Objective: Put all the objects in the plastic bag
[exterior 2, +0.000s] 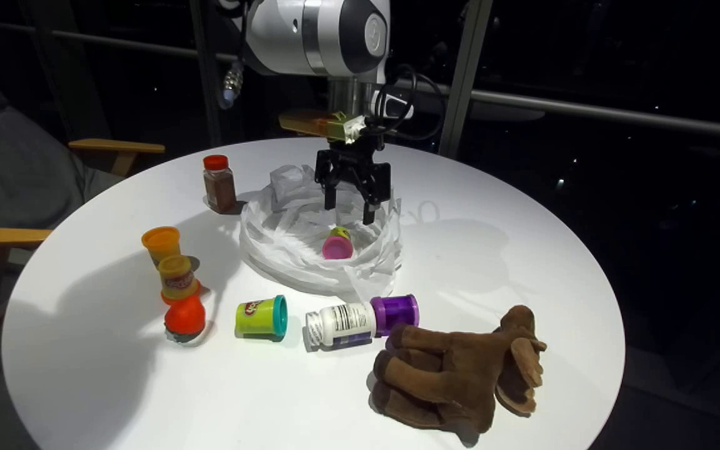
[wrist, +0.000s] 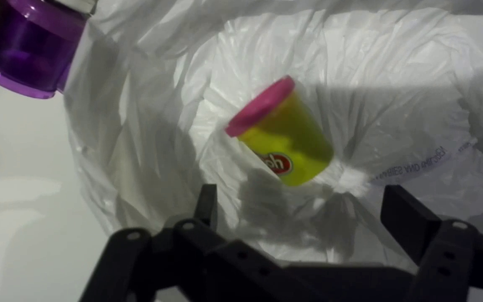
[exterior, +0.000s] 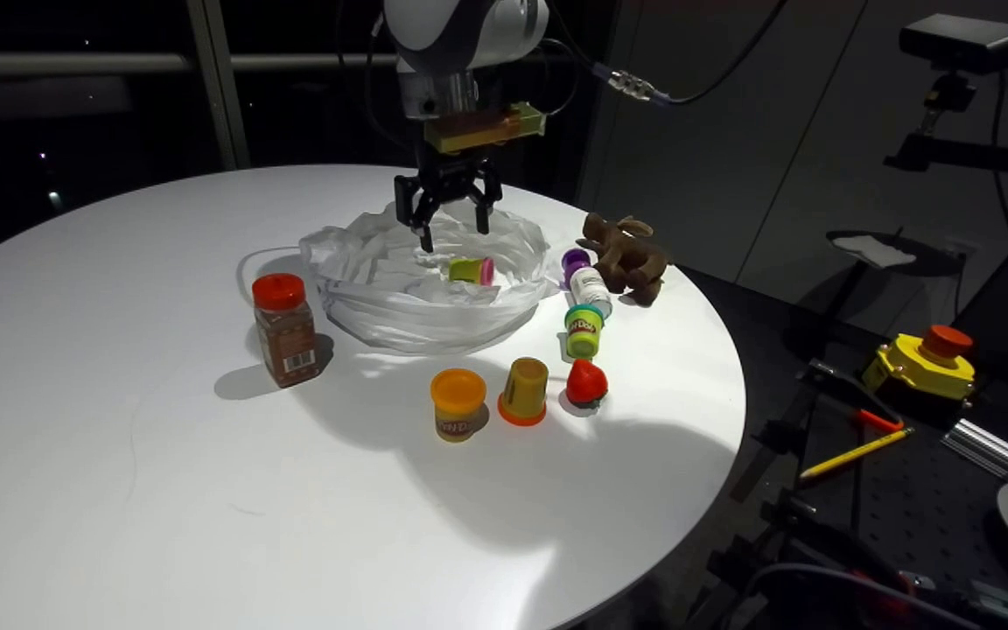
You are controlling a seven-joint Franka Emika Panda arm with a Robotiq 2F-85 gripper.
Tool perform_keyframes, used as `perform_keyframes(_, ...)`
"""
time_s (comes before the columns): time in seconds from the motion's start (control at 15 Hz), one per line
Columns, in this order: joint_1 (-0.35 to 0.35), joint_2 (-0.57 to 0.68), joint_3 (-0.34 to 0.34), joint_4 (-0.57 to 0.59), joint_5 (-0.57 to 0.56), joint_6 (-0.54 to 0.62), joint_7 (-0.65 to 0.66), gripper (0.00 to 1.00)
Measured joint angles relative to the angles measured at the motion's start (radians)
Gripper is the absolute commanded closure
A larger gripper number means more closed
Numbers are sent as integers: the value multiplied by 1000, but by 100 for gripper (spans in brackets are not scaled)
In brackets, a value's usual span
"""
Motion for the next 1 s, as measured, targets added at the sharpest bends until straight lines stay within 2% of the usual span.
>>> perform_keyframes(0.27, 40, -71, 3, 6, 0, -9, 4, 0)
perform_keyframes(0.47, 97, -159, 24, -7, -4, -87, 2, 0)
perform_keyframes(0.73, 175, -249, 100, -65, -24, -191, -58, 0)
perform_keyframes(1.0, 206, -268, 166, -161, -24, -198, -159, 0)
